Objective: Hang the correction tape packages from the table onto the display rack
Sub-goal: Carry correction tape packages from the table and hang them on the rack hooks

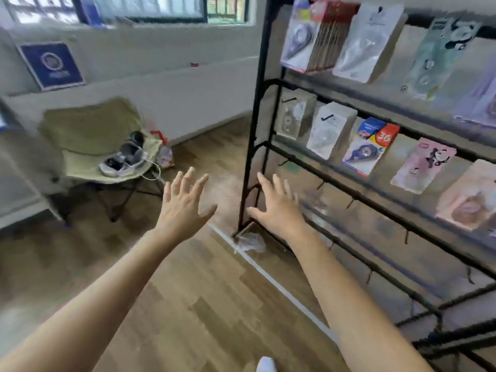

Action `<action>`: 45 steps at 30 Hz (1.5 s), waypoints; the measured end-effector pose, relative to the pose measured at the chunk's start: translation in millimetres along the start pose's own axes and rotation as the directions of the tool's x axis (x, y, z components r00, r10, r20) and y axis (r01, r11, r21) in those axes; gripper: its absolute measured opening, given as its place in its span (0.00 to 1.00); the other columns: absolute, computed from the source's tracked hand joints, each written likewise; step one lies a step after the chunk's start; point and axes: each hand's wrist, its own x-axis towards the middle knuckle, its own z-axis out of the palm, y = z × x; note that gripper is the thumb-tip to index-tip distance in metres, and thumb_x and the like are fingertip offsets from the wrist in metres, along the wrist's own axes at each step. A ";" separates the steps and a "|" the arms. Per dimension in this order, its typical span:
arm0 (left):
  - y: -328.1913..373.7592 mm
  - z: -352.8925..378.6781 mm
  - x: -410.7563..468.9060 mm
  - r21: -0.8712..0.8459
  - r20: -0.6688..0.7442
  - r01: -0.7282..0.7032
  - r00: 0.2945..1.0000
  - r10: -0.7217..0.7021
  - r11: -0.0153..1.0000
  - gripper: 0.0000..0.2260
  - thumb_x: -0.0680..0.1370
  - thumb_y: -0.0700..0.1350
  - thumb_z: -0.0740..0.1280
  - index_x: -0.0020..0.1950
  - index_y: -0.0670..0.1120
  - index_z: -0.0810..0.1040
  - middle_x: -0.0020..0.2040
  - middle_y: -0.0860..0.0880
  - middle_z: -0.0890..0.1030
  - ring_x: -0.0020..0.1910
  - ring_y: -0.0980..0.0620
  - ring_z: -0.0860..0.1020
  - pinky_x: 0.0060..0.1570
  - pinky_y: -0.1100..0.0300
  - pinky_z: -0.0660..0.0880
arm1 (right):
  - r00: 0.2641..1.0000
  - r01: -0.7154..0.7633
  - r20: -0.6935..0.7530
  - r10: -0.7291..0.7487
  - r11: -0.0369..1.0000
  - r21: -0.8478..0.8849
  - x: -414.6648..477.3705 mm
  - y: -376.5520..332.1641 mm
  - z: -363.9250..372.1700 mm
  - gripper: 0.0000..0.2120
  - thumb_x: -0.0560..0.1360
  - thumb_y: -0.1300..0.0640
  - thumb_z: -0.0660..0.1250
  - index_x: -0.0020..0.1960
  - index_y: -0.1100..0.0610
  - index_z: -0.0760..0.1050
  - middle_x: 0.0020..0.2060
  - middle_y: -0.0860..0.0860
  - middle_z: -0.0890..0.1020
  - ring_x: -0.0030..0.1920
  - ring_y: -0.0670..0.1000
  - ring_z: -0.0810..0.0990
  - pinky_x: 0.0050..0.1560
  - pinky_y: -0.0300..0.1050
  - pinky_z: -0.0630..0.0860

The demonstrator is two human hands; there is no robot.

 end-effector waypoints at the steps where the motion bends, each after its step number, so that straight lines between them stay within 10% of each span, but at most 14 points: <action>1: -21.9 -8.1 -7.8 0.007 -0.011 0.040 0.999 -0.040 0.999 0.32 0.78 0.59 0.61 0.78 0.53 0.52 0.78 0.48 0.48 0.77 0.46 0.43 0.73 0.48 0.41 | 0.999 0.045 0.015 -0.045 0.999 0.002 4.1 -23.7 8.9 0.38 0.77 0.41 0.62 0.77 0.46 0.42 0.77 0.55 0.46 0.76 0.60 0.45 0.73 0.60 0.46; 13: -261.1 -88.2 -66.5 0.025 -0.100 0.507 0.859 -0.503 0.862 0.31 0.79 0.57 0.60 0.78 0.54 0.51 0.78 0.48 0.47 0.77 0.48 0.44 0.73 0.49 0.40 | 0.849 0.498 0.192 -0.492 0.867 0.022 88.0 -287.1 100.4 0.35 0.77 0.43 0.61 0.77 0.47 0.47 0.77 0.55 0.49 0.76 0.58 0.47 0.73 0.59 0.47; 29: -523.6 -167.7 -11.5 0.036 -0.186 0.732 0.674 -0.715 0.680 0.31 0.79 0.58 0.59 0.77 0.55 0.49 0.78 0.48 0.46 0.77 0.48 0.45 0.73 0.49 0.41 | 0.689 0.687 0.225 -0.689 0.720 0.099 238.0 -573.2 181.1 0.38 0.77 0.43 0.61 0.77 0.46 0.41 0.77 0.56 0.50 0.76 0.60 0.49 0.73 0.58 0.50; 45: -842.6 -249.9 138.9 0.003 -0.197 0.684 0.715 -0.670 0.729 0.30 0.79 0.58 0.60 0.77 0.54 0.51 0.78 0.48 0.47 0.76 0.46 0.47 0.74 0.48 0.44 | 0.774 0.597 0.215 -0.595 0.800 0.064 437.6 -831.8 255.4 0.37 0.78 0.43 0.60 0.78 0.48 0.42 0.77 0.56 0.51 0.76 0.59 0.51 0.72 0.56 0.53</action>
